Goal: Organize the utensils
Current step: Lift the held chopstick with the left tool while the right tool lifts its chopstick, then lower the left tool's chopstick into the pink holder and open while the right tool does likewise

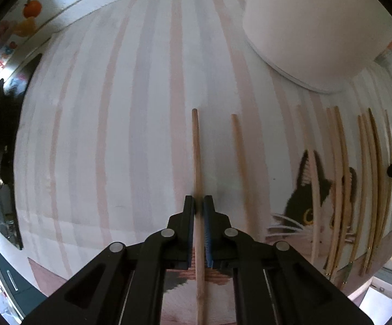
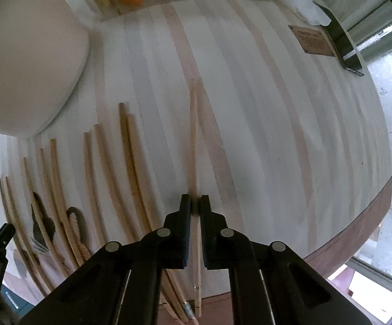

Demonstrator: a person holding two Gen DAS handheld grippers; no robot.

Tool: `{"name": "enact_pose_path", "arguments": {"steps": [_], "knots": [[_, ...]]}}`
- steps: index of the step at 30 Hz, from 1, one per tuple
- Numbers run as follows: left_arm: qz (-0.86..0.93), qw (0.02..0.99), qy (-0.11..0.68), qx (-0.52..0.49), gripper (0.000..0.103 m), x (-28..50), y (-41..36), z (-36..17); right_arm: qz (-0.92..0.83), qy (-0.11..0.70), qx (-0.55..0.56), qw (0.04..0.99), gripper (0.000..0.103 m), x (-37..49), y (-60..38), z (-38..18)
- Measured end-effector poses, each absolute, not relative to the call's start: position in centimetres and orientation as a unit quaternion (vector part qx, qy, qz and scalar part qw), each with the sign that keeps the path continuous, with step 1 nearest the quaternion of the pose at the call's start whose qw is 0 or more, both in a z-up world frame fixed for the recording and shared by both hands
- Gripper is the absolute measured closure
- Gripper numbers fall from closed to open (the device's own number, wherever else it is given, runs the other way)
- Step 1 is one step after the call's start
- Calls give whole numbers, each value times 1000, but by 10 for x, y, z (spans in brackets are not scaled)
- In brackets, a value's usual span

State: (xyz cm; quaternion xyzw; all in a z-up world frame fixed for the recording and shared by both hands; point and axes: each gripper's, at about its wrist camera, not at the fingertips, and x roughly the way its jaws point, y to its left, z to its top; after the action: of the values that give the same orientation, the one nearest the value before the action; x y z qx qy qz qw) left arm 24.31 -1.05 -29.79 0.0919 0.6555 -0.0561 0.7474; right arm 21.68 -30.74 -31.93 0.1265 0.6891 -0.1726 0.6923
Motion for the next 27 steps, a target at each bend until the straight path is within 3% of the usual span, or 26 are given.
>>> {"name": "enact_pose_path", "arguments": {"steps": [9,27], "knots": [[-9,788,607,97,99,243,9,-244,-159,641,124,741,96,211,-292,-262],[12,856,516,10,99,239,23,-120,-96,545,176,814,96,204,-297,-154]]}}
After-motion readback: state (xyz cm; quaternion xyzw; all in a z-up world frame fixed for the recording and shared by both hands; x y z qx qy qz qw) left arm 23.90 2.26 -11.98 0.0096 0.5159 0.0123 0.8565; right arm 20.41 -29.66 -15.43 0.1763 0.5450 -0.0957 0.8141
